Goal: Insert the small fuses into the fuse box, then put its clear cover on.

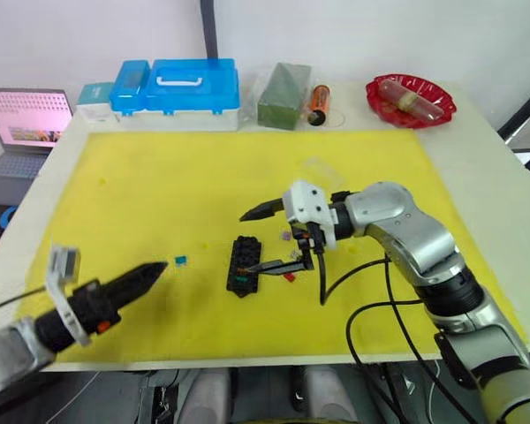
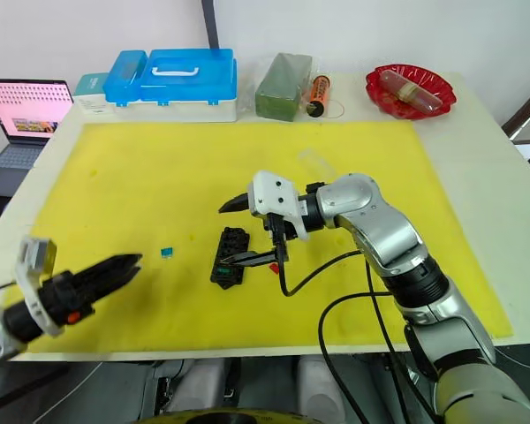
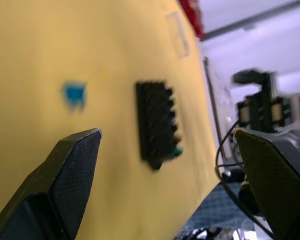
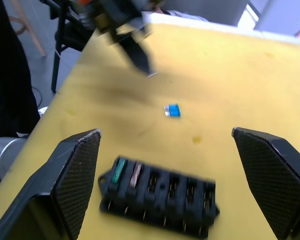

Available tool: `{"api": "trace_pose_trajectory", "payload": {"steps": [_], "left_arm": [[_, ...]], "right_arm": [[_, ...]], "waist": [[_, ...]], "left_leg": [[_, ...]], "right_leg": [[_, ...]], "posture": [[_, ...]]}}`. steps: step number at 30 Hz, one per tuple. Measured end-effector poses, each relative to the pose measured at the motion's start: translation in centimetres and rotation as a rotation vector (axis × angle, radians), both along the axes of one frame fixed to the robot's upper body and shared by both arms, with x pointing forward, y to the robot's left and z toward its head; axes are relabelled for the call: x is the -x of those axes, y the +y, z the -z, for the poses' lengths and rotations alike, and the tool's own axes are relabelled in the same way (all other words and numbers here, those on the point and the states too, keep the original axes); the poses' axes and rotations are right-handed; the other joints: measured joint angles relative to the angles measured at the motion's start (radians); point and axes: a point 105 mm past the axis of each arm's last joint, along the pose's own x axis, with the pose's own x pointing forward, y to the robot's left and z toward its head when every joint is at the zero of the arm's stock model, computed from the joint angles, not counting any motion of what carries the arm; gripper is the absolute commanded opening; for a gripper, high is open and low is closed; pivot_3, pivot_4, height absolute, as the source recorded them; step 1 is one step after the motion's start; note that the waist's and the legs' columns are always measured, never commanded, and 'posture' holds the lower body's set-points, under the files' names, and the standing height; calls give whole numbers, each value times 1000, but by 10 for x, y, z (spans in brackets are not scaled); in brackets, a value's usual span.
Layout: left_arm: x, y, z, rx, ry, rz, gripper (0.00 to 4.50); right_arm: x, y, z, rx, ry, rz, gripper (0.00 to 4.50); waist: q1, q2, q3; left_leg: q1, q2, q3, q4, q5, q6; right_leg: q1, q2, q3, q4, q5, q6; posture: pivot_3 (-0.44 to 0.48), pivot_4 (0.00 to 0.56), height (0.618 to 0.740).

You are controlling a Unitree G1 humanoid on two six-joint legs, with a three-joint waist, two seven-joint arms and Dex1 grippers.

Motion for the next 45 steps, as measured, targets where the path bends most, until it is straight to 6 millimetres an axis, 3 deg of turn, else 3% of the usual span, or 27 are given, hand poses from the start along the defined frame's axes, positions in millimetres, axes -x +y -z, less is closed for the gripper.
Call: {"api": "trace_pose_trajectory", "payload": {"steps": [2,6,14,23,45], "left_arm": [[1,-4,-7,-2,-59,-22,4466],[-1,-2,0,-18,-84,-88,4466],[-23,-1,3,-57,-167,-132,4466],[-32,-9,28,-106,-122,-108,4466],[-50,-19,42,-115,-112,-50,4466]], "right_arm": [[1,2,0,-2,-5,-13,4500],[2,2,0,2,-6,-17,4500],[2,1,1,12,7,-11,4500],[3,0,1,24,13,-5,4500],[8,-6,-4,54,-14,18,4500]], "waist": [[10,1,-1],[9,1,-1],[5,1,-1],[-10,1,-1],[-6,5,-3]], "left_leg": [[1,-1,1,0,0,-1],[2,-3,3,1,0,0],[2,-2,4,0,0,0],[2,-1,3,0,0,0],[2,-2,1,0,0,0]], "right_leg": [[2,0,0,-1,0,-1],[3,4,1,-1,0,-1],[3,6,1,-1,0,-1],[2,6,1,-1,0,-1],[3,5,1,-1,0,-1]], "posture": [[0,150,740],[0,150,740],[0,150,740],[0,150,740],[0,150,740]]}}
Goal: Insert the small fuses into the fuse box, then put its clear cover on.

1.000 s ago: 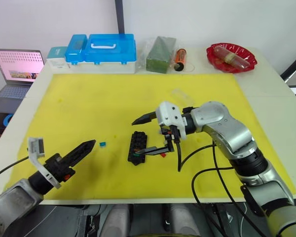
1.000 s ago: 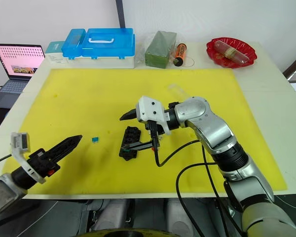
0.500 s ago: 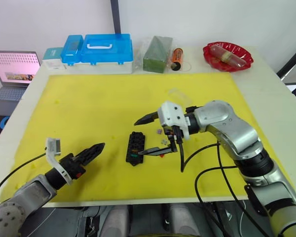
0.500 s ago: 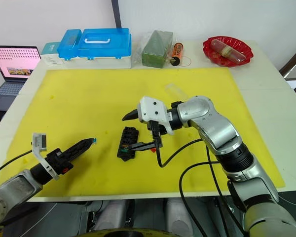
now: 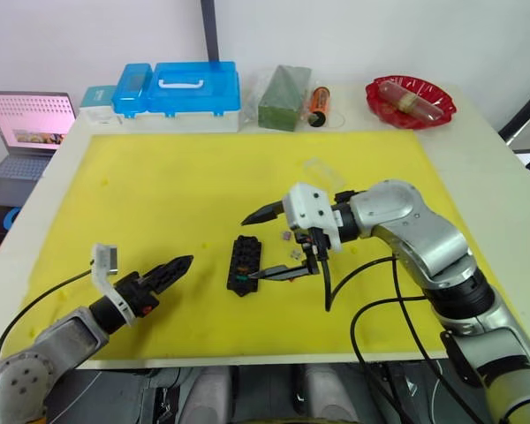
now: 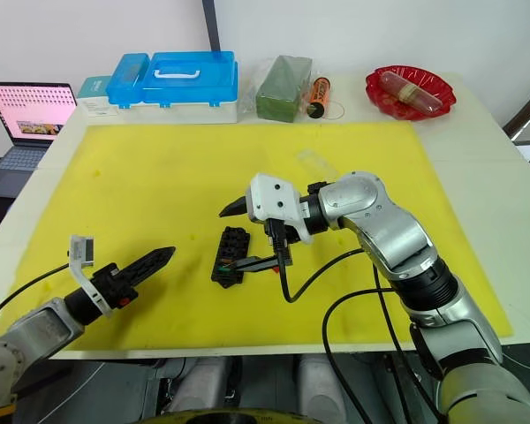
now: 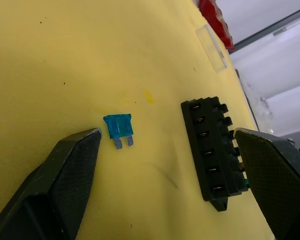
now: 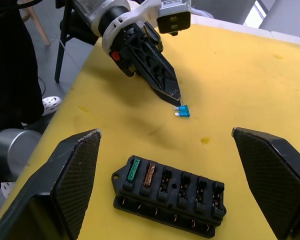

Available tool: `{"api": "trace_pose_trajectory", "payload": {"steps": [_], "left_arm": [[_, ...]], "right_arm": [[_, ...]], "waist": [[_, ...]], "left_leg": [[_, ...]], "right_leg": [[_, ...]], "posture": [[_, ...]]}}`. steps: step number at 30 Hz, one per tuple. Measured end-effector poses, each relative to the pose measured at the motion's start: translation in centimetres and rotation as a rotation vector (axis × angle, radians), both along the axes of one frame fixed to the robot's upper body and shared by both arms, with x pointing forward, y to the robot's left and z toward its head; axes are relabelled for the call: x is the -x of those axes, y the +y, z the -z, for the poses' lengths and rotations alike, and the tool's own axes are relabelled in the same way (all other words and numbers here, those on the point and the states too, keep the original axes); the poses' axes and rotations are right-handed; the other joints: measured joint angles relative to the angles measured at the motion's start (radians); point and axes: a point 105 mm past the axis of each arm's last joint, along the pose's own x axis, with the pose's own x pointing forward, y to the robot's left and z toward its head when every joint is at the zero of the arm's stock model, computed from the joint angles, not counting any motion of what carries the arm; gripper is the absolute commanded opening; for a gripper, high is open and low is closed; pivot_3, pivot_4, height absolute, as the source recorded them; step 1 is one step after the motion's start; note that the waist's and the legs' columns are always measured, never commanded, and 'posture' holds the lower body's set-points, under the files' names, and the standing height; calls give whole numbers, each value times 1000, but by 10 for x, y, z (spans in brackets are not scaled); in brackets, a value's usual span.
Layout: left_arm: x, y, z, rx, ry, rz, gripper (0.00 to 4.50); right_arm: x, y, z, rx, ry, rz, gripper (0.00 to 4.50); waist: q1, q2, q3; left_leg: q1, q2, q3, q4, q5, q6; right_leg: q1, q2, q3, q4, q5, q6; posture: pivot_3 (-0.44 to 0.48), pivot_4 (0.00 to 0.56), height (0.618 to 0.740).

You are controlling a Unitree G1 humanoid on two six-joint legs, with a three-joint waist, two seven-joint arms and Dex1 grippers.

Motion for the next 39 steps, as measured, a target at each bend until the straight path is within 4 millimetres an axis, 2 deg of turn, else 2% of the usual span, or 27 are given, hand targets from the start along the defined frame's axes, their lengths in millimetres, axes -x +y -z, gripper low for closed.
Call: {"api": "trace_pose_trajectory", "payload": {"steps": [11,12,14,21,25,32,39], "left_arm": [[-6,-5,2,1,6,47,4466],[-6,-6,2,4,8,47,4299],[-7,-5,4,-1,16,37,3902],[-11,9,19,-22,73,-37,1276],[-9,12,24,-29,88,-51,20],[-7,14,24,-14,91,-64,20],[-9,7,11,-7,56,20,20]], "right_arm": [[-2,-1,1,3,16,21,4500],[-2,-2,1,3,16,22,4500],[-2,-2,1,5,16,24,4500],[-2,-3,1,6,14,27,4500],[-3,-3,1,6,13,27,4500],[-3,-5,2,12,17,33,4500],[-7,-10,1,-6,44,64,4500]], "waist": [[16,1,-1],[16,1,-1],[16,1,-1],[12,2,-1],[7,3,-2],[-6,7,-4],[-4,6,-4]], "left_leg": [[0,0,0,0,0,0],[0,0,0,0,0,0],[0,0,0,0,0,0],[1,0,0,0,0,0],[1,0,0,-1,0,0],[2,1,0,-3,0,0],[1,0,0,-3,0,0]], "right_leg": [[0,-1,1,0,0,0],[0,-1,1,0,0,0],[0,-1,1,0,0,0],[0,0,0,0,0,0],[0,0,1,0,0,0],[0,0,1,0,0,0],[0,-1,0,-1,0,0]], "posture": [[0,150,740],[0,150,740],[0,150,740],[0,150,740],[0,150,740],[0,150,740],[0,150,740]]}}
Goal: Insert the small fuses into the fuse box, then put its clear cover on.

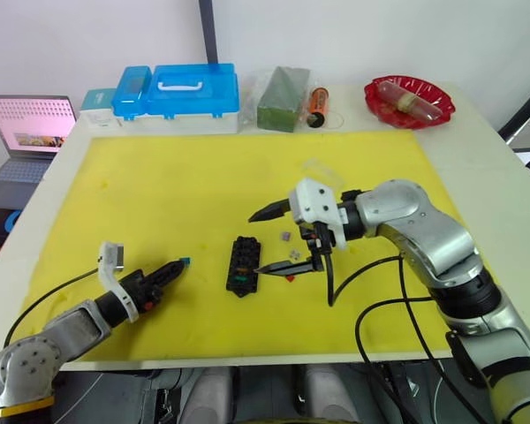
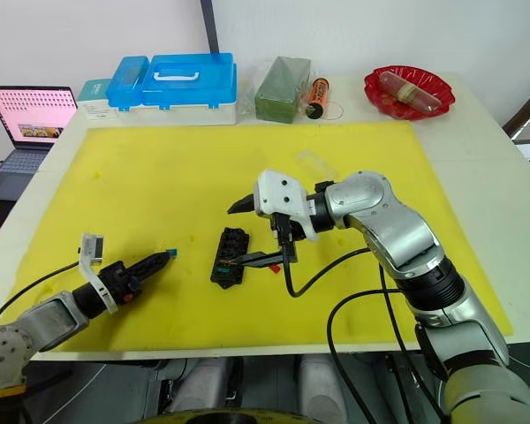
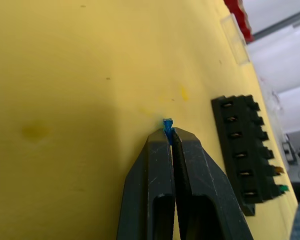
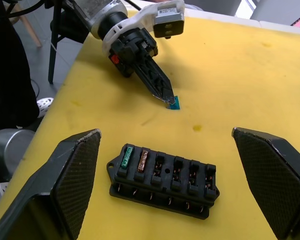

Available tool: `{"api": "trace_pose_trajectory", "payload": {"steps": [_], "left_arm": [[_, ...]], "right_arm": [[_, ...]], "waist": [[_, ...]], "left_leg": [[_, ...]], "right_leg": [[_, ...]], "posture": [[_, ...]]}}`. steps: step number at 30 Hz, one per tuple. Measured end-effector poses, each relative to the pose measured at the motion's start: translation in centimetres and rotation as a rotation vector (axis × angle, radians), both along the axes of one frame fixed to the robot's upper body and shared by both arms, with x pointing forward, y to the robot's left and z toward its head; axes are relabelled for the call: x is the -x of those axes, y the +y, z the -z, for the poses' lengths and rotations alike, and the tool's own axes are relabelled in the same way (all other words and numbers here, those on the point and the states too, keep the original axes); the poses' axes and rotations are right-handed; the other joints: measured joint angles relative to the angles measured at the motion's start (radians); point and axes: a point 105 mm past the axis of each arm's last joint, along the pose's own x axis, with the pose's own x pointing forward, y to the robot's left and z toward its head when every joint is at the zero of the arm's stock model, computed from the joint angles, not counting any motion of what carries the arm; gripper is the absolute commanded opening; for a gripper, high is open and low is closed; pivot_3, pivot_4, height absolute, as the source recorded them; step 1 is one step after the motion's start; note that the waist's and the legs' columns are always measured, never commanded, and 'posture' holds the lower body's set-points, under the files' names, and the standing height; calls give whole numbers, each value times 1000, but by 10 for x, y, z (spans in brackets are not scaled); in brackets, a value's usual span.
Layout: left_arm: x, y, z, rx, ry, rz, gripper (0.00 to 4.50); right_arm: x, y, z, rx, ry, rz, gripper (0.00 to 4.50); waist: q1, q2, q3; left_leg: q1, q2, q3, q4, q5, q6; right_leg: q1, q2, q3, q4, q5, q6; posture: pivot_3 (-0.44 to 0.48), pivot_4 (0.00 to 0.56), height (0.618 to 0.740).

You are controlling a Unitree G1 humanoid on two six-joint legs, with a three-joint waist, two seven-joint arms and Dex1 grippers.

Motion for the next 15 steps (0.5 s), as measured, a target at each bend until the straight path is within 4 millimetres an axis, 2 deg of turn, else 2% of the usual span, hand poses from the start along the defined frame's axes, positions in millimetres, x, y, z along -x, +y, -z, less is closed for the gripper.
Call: {"api": "trace_pose_trajectory", "payload": {"steps": [2,6,8,12,15], "left_arm": [[-2,-6,-15,-9,-46,73,20],[-13,-30,-78,-111,-287,313,20],[-13,-40,-98,-142,-385,389,20],[-10,-60,-111,-215,-529,541,20],[-8,-69,-114,-249,-620,606,0]], "right_arm": [[-3,-3,-3,-30,36,32,4500],[-5,-7,-14,-173,213,101,4500],[-6,-9,-19,-213,277,123,4500],[-4,-16,-25,-258,363,166,4500],[-4,-14,-27,-277,389,180,3862]], "waist": [[1,-1,0],[-1,-3,1],[-4,-3,1],[-9,-3,1],[-9,-3,1]], "left_leg": [[-2,0,-1,1,0,0],[-4,0,-1,2,0,0],[-3,0,0,1,0,0],[-3,0,2,-4,0,0],[-3,0,2,-8,0,0]], "right_leg": [[-1,0,-1,0,0,0],[-1,1,-1,-1,0,0],[-2,0,0,-1,0,0],[-4,1,0,-2,1,2],[-5,2,0,-3,2,3]], "posture": [[0,150,740],[0,150,740],[0,150,740],[0,150,740],[0,150,740]]}}
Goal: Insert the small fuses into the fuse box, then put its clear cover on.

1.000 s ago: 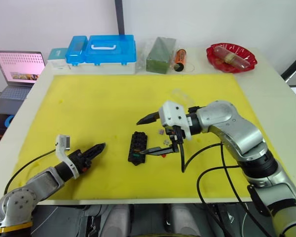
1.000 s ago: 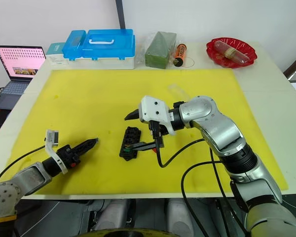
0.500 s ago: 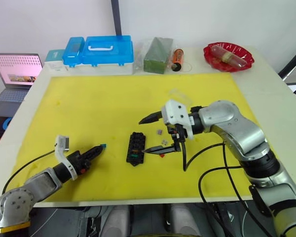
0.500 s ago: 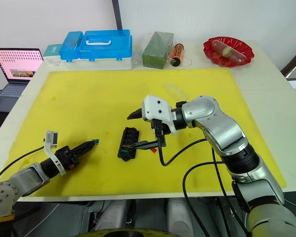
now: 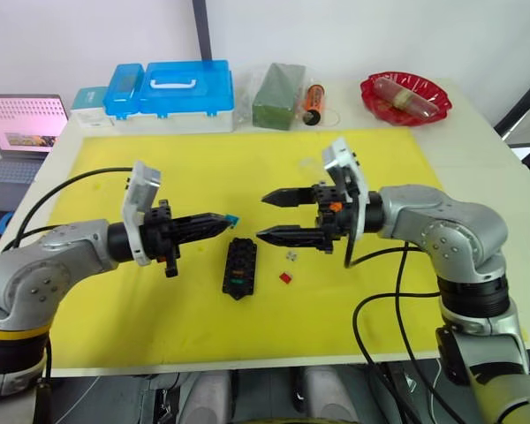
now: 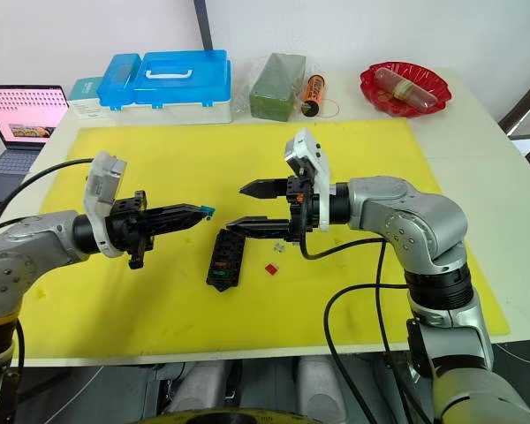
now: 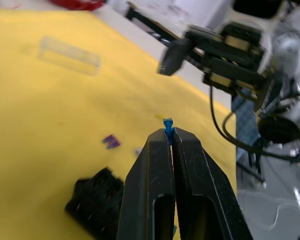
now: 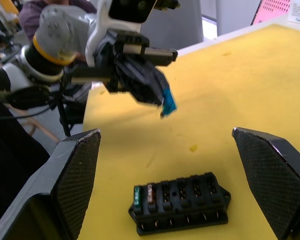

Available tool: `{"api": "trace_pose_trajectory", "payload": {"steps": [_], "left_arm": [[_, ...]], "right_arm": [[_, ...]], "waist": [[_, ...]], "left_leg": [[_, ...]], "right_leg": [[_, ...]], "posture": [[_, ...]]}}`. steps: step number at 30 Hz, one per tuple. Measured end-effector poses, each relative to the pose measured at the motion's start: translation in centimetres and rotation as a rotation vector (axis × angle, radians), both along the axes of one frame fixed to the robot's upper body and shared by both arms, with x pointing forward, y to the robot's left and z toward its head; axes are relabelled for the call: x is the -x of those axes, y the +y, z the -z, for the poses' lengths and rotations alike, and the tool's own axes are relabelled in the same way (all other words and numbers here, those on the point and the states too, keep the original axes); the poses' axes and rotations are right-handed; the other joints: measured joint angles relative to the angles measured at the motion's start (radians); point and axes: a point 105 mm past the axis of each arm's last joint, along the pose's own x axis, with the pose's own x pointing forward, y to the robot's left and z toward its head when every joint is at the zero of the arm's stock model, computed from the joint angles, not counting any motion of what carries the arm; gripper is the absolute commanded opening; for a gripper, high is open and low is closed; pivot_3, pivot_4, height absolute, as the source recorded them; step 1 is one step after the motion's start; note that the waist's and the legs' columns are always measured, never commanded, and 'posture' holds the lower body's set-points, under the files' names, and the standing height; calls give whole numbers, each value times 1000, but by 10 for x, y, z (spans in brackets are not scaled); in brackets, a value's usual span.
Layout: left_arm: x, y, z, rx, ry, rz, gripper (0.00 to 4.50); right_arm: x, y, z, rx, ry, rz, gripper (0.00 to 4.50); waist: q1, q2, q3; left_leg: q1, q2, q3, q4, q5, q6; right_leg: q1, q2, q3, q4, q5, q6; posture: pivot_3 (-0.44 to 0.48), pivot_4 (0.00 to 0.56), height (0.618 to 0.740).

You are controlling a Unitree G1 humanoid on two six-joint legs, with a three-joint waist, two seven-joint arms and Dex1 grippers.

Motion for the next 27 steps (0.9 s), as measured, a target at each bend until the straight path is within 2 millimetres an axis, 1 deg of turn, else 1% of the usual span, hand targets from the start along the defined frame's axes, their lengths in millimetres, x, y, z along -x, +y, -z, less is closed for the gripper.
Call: {"api": "trace_pose_trajectory", "payload": {"steps": [1,4,6,7,9,10,20,24,27], "left_arm": [[0,-3,0,-5,-30,17,0],[-4,-11,-2,-6,-85,49,0],[-5,-15,-5,0,-118,65,0],[-6,-16,-6,-1,-130,67,0],[-7,-18,-8,4,-143,71,0],[-8,-18,-8,10,-145,73,0],[-8,-20,-6,24,-128,87,0],[-9,-22,-10,26,-141,95,0],[-8,-22,-10,25,-132,99,0]], "right_arm": [[-1,0,0,-1,-1,16,3593],[-2,0,-3,-3,-19,48,3593],[-1,1,-1,-4,-20,56,3269],[-1,1,-1,-10,-17,60,3055],[0,3,-1,-13,-20,69,2327],[0,3,-1,-15,-23,69,2048],[3,5,0,-31,-7,80,2048],[3,4,2,-33,2,84,2048],[3,4,2,-33,6,88,2048]], "waist": [[2,0,0],[4,0,0],[4,0,0],[4,0,0],[3,0,0],[3,0,0],[3,0,0],[3,0,0],[3,0,0]], "left_leg": [[0,0,0,0,0,0],[0,0,0,0,0,0],[0,0,0,1,0,0],[0,0,0,1,0,0],[0,0,0,1,0,0],[0,0,-1,1,0,0],[0,0,-1,1,0,0],[0,0,-1,1,0,0],[0,0,-1,1,0,0]], "right_leg": [[0,0,0,0,0,0],[0,0,-1,0,0,0],[0,0,0,0,0,1],[0,0,0,0,0,1],[0,0,0,0,0,1],[0,0,0,0,0,1],[0,0,-1,1,0,1],[0,0,-1,1,0,1],[0,0,-1,1,0,1]], "posture": [[0,150,740],[0,150,740],[0,150,740],[0,150,740],[0,150,740],[0,150,740],[0,150,740],[0,150,740],[0,150,740]]}}
